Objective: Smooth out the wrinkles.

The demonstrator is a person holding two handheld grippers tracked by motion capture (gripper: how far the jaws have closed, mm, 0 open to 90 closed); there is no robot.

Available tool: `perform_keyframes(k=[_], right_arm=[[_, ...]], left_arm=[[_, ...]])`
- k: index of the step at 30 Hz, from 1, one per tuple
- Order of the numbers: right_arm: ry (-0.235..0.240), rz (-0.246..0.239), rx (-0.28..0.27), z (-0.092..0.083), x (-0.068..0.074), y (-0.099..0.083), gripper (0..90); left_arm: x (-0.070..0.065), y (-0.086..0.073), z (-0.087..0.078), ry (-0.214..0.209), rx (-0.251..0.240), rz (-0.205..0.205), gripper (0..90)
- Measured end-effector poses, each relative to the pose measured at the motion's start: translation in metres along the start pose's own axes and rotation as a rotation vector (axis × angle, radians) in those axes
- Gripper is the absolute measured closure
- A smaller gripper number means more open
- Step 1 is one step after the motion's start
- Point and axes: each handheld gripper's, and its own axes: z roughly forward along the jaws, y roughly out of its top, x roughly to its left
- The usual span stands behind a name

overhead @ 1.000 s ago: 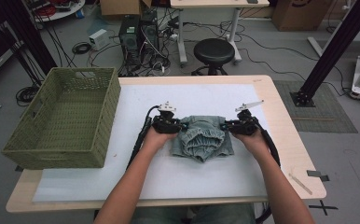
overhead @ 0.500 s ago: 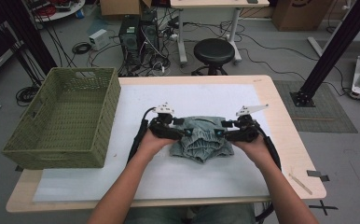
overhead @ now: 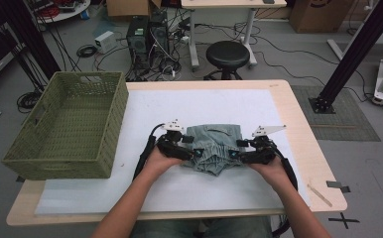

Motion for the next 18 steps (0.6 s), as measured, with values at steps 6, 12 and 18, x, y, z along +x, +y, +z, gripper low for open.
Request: perform_keyframes(k=[6, 12, 18], right_arm=[[-0.023, -0.016, -0.069, -0.017, 0.001, 0.008, 28.3], [-0.034, -0.044, -0.125, -0.031, 0.005, 0.013, 25.7], [-0.029, -0.049, -0.137, -0.035, 0.005, 0.011, 23.5]], left_arm=[[-0.012, 0.006, -0.024, 0.03, -0.048, 0.069, 23.1], [-0.021, 0.011, -0.045, 0.041, -0.092, 0.094, 22.3], [-0.024, 0.013, -0.059, 0.056, -0.104, 0.124, 21.9]])
